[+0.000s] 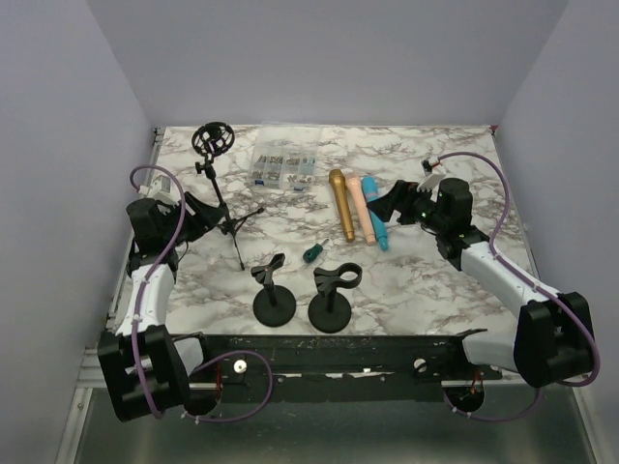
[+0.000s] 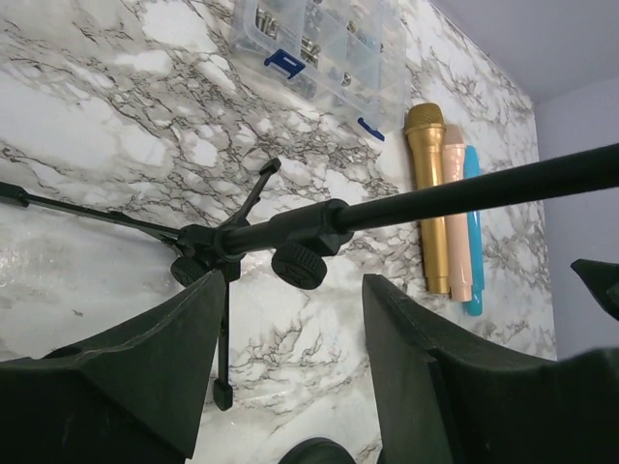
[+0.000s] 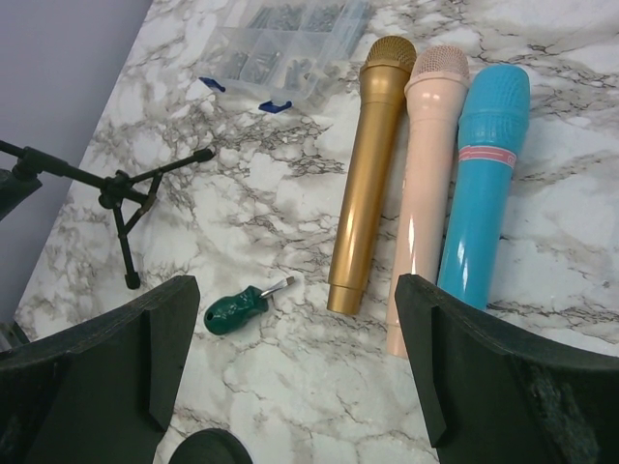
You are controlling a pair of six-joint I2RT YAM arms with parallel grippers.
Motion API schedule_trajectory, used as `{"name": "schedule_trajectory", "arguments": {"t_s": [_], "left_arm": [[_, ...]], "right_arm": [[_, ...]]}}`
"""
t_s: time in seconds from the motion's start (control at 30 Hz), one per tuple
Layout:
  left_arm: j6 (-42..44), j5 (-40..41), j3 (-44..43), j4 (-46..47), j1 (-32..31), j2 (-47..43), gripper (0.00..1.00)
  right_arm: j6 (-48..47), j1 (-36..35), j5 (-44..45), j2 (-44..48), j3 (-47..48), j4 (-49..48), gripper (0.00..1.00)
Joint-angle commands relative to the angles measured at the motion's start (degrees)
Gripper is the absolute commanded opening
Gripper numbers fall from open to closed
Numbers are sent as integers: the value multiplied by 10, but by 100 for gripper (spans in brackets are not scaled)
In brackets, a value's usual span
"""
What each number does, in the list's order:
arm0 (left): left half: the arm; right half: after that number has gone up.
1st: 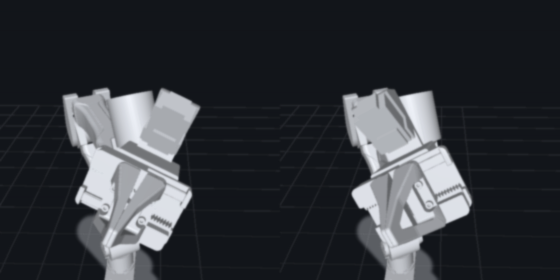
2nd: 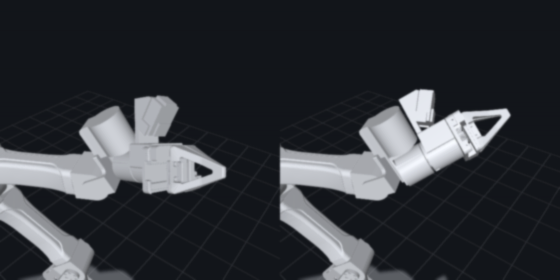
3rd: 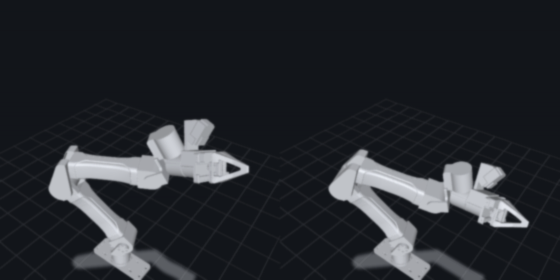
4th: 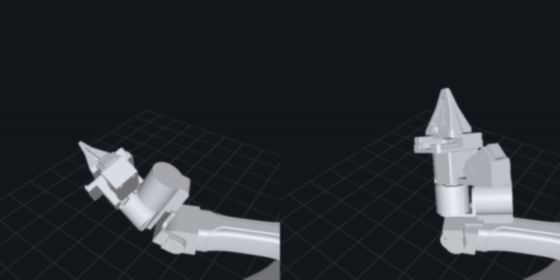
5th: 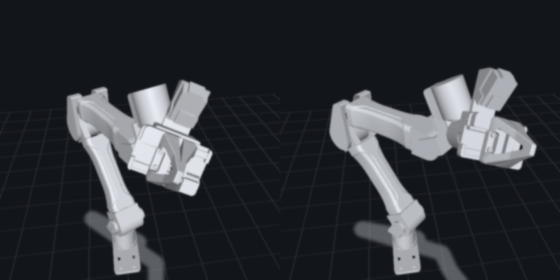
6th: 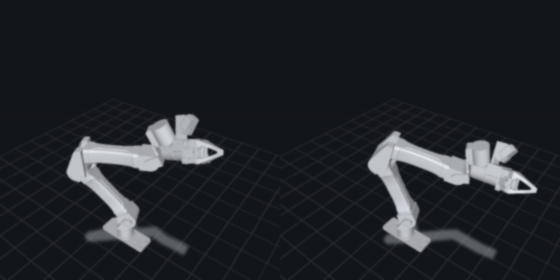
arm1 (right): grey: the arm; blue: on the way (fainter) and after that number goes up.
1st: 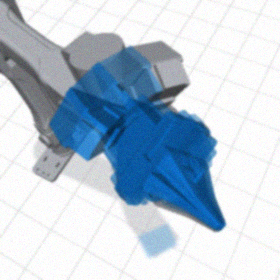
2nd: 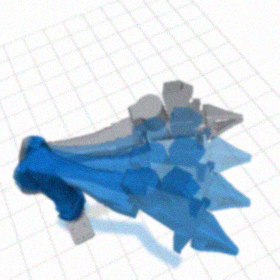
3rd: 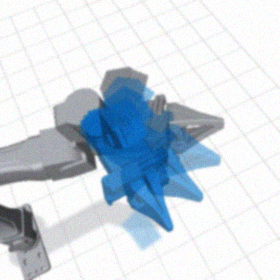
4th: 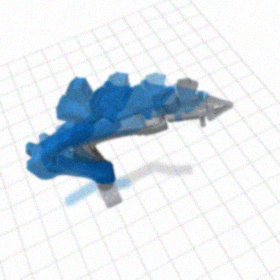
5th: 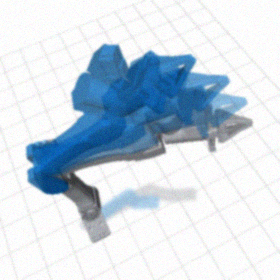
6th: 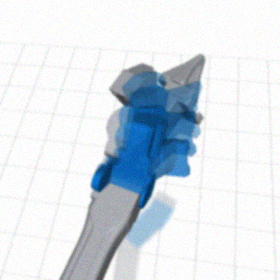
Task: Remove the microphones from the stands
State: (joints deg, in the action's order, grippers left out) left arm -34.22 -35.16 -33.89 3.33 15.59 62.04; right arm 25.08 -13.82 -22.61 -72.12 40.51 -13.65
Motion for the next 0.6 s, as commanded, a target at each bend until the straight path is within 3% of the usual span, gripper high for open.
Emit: {"name": "schedule_trajectory", "arguments": {"t_s": [0.0, 0.27, 0.57], "left_arm": [[7, -5, -21, 24, -6, 27, 57], [1, -36, -24, 43, -6, 54, 42], [7, -33, -34, 35, -5, 64, 12]], "right_arm": [[1, -2, -10, 0, -10, -11, 91], [2, -2, -11, -2, -9, -12, 91], [1, -2, -10, 0, -10, -12, 91]]}}
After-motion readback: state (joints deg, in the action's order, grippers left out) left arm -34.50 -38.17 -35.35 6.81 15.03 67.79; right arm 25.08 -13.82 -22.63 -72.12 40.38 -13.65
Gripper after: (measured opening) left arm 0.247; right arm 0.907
